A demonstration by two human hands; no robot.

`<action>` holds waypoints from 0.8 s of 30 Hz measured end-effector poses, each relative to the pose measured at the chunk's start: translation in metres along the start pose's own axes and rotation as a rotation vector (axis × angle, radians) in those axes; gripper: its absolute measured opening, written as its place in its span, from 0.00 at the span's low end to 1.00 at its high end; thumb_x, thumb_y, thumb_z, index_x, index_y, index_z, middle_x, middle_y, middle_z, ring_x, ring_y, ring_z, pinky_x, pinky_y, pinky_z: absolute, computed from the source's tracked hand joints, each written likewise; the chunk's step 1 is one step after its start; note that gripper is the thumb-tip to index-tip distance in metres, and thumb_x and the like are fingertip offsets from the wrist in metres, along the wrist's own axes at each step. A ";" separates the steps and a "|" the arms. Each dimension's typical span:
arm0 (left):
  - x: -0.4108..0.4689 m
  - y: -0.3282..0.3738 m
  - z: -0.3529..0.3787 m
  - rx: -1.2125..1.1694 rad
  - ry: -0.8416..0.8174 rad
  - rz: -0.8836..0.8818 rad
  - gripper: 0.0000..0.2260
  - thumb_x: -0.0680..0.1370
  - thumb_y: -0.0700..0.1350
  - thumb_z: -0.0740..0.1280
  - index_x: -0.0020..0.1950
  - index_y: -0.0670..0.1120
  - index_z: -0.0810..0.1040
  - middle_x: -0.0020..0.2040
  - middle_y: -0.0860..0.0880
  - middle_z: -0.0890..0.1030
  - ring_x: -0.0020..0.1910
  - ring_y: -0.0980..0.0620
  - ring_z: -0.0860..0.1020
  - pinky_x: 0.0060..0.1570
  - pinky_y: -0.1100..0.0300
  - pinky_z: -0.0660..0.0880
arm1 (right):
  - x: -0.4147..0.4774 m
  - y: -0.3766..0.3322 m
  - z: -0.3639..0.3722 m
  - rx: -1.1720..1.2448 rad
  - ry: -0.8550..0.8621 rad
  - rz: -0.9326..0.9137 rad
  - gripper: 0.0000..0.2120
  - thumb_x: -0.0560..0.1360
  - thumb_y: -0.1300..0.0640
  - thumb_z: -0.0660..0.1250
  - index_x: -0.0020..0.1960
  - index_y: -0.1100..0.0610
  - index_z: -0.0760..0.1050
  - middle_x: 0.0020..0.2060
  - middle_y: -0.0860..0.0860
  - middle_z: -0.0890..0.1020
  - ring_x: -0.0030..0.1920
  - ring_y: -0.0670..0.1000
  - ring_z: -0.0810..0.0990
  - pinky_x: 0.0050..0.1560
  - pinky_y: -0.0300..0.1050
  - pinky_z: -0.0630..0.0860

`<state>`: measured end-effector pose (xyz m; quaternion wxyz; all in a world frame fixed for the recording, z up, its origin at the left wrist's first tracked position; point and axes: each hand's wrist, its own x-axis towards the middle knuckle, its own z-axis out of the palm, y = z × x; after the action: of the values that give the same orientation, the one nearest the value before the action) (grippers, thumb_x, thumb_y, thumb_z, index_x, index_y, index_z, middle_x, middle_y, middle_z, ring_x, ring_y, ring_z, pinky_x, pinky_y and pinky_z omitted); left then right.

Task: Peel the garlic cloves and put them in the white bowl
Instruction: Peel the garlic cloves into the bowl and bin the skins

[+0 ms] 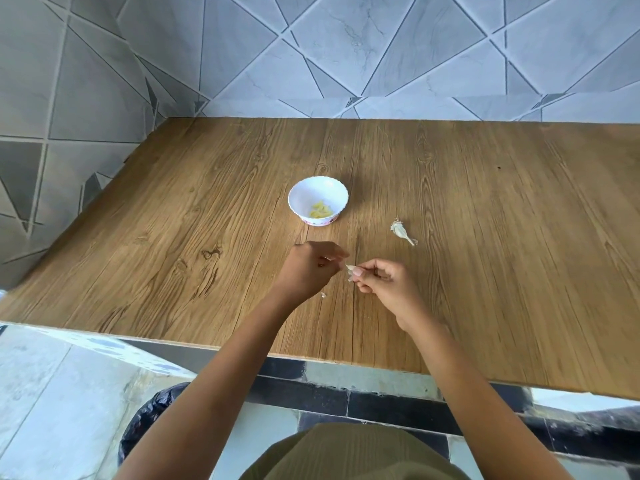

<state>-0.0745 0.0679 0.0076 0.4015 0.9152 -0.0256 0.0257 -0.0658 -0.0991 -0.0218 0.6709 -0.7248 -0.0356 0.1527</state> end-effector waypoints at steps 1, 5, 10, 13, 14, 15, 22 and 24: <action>-0.001 0.002 0.000 -0.069 -0.021 -0.003 0.06 0.74 0.38 0.71 0.50 0.43 0.84 0.43 0.49 0.85 0.39 0.57 0.81 0.48 0.61 0.79 | -0.001 -0.001 0.000 0.020 -0.009 0.003 0.03 0.75 0.61 0.68 0.46 0.60 0.80 0.41 0.54 0.83 0.39 0.44 0.80 0.42 0.34 0.77; -0.001 0.003 -0.004 -0.300 -0.096 -0.125 0.03 0.74 0.36 0.71 0.44 0.42 0.82 0.36 0.45 0.83 0.35 0.54 0.80 0.41 0.60 0.79 | -0.004 -0.005 -0.001 0.117 -0.041 0.017 0.03 0.75 0.62 0.68 0.45 0.59 0.80 0.40 0.53 0.83 0.38 0.43 0.80 0.42 0.34 0.78; -0.003 0.005 -0.006 -0.605 -0.224 -0.283 0.04 0.75 0.37 0.69 0.48 0.38 0.80 0.36 0.48 0.83 0.37 0.56 0.81 0.41 0.65 0.79 | -0.006 -0.005 -0.001 0.136 -0.007 0.012 0.02 0.74 0.61 0.70 0.46 0.58 0.81 0.38 0.52 0.82 0.39 0.46 0.79 0.44 0.36 0.78; -0.003 0.005 -0.008 -0.677 -0.257 -0.300 0.04 0.74 0.34 0.69 0.48 0.40 0.80 0.37 0.47 0.83 0.39 0.56 0.82 0.43 0.65 0.79 | -0.006 -0.007 -0.001 0.129 0.000 0.005 0.02 0.73 0.61 0.70 0.46 0.57 0.81 0.38 0.51 0.82 0.39 0.45 0.79 0.45 0.36 0.78; -0.003 0.005 -0.008 -0.690 -0.259 -0.301 0.04 0.74 0.34 0.69 0.48 0.40 0.80 0.37 0.48 0.83 0.39 0.56 0.82 0.43 0.65 0.79 | -0.006 -0.008 -0.001 0.123 -0.007 0.002 0.02 0.73 0.60 0.70 0.45 0.57 0.81 0.38 0.51 0.82 0.39 0.45 0.79 0.46 0.36 0.78; -0.003 0.005 -0.008 -0.688 -0.255 -0.305 0.04 0.74 0.34 0.69 0.48 0.40 0.80 0.36 0.48 0.83 0.38 0.56 0.82 0.42 0.65 0.79 | -0.006 -0.009 -0.001 0.114 -0.014 0.001 0.02 0.73 0.60 0.71 0.45 0.57 0.81 0.38 0.51 0.82 0.39 0.44 0.80 0.46 0.36 0.79; -0.001 0.005 -0.009 -0.465 -0.229 -0.228 0.02 0.74 0.37 0.71 0.43 0.42 0.80 0.35 0.48 0.82 0.35 0.56 0.80 0.38 0.65 0.78 | -0.005 -0.009 0.000 0.162 -0.046 0.073 0.04 0.74 0.60 0.69 0.46 0.60 0.80 0.37 0.51 0.82 0.38 0.45 0.79 0.44 0.38 0.78; 0.001 0.003 -0.009 -0.327 -0.210 -0.145 0.04 0.73 0.37 0.72 0.41 0.44 0.80 0.34 0.49 0.81 0.34 0.55 0.78 0.39 0.63 0.77 | -0.005 -0.009 0.001 0.174 -0.077 0.112 0.03 0.75 0.62 0.67 0.45 0.60 0.79 0.36 0.51 0.81 0.37 0.45 0.78 0.42 0.37 0.77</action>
<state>-0.0741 0.0721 0.0161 0.5405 0.8349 -0.0051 -0.1035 -0.0691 -0.0983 -0.0120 0.7197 -0.6583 -0.0073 0.2203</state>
